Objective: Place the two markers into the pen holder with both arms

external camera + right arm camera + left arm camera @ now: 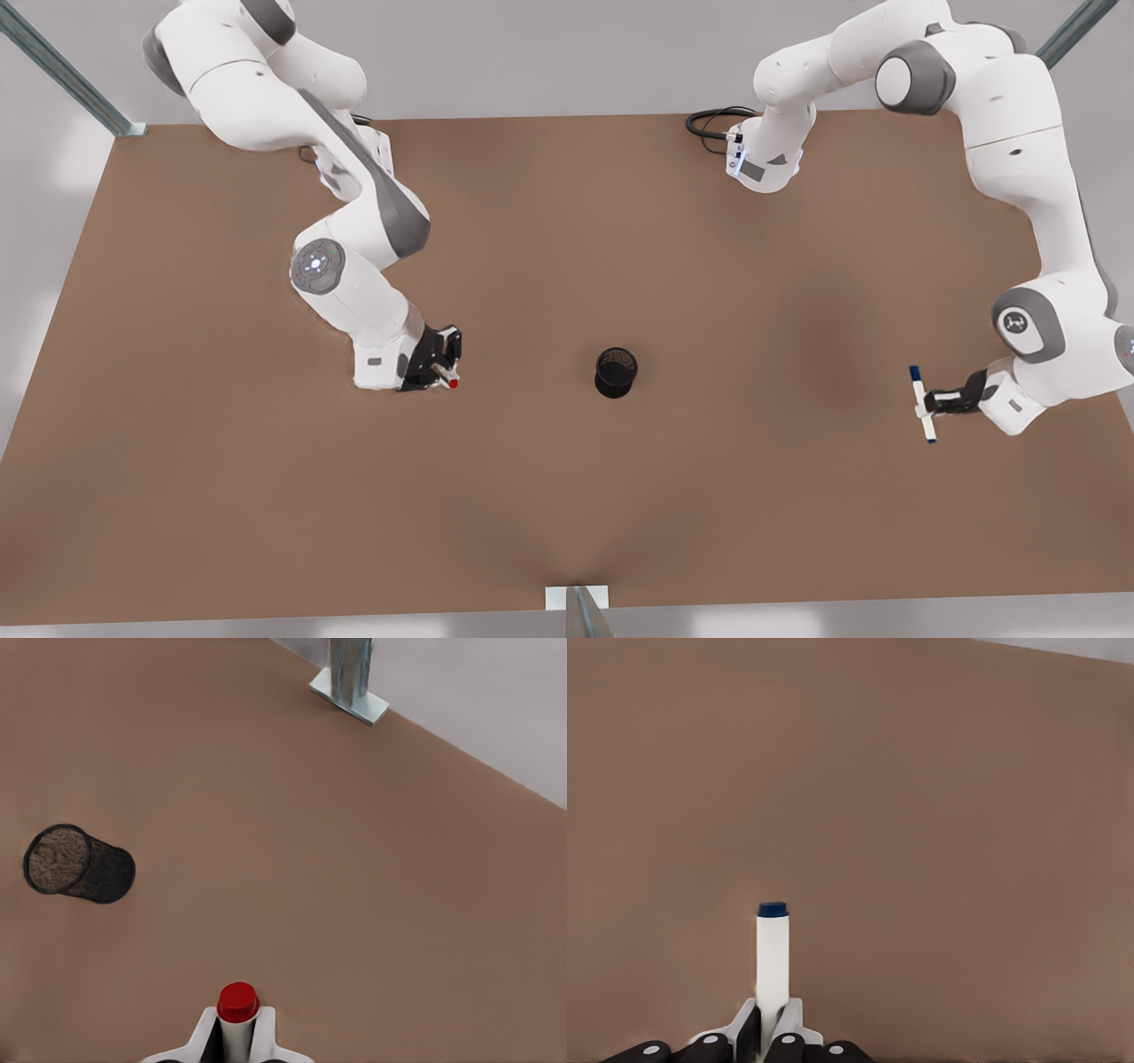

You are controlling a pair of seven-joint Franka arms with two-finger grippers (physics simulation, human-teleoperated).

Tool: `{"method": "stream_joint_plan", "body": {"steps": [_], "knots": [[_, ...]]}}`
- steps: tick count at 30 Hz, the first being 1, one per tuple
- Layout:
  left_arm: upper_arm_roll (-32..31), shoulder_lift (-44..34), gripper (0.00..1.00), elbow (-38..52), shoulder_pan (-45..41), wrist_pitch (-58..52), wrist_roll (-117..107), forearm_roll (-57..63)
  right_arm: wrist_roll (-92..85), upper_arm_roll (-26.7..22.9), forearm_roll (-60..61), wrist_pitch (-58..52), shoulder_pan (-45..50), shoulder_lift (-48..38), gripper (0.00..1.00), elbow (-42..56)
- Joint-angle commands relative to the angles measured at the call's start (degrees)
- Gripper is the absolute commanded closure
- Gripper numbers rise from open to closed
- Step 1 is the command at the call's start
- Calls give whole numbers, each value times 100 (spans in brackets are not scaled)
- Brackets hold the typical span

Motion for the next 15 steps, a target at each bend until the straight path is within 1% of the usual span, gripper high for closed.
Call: {"method": "stream_joint_plan", "body": {"steps": [1,2,3,4,5,6,7,8,9,10,11,13,15], "knots": [[3,-32,79,25,-11,-873,1720,-456,565,87,-76,1213,459,42,79,5],[-15,-40,79,78,-28,-1084,1738,-474,574,26,-129,1695,951,174,79,32],[-190,-93,79,104,-2,-1216,1755,-465,617,16,-690,2082,1329,481,79,110],[-217,-84,79,200,-11,-1418,1755,-465,810,-19,-892,2128,1672,753,79,461],[-217,-102,79,227,-2,-1533,1852,-474,1434,-326,-1411,2119,2287,1097,79,971],[-217,-146,79,271,-28,-1665,1861,-447,1935,-809,-1851,2128,3078,1431,79,1446],[-199,-163,79,394,-125,-1770,1799,-421,2033,-1433,-1887,2128,3668,1659,79,1833],[-208,-163,79,421,-125,-1832,1826,-456,2024,-1645,-1896,2136,3976,2134,79,2535],[-217,-163,79,421,-125,-1902,1817,-474,1945,-1671,-1896,2128,4064,2494,79,3011],[-217,-163,79,421,-116,-1911,1834,-491,1892,-1680,-1896,2128,4125,2679,79,3239],[-217,-163,79,421,-90,-1929,1861,-641,1769,-1706,-1904,2136,4161,2829,79,3336],[-217,-163,79,421,-72,-2069,1931,-781,1699,-2110,-1896,2260,4433,3005,79,3354],[-199,-163,79,421,-64,-2096,2081,-887,1567,-2119,-2062,2251,4433,2987,79,3301]]}}
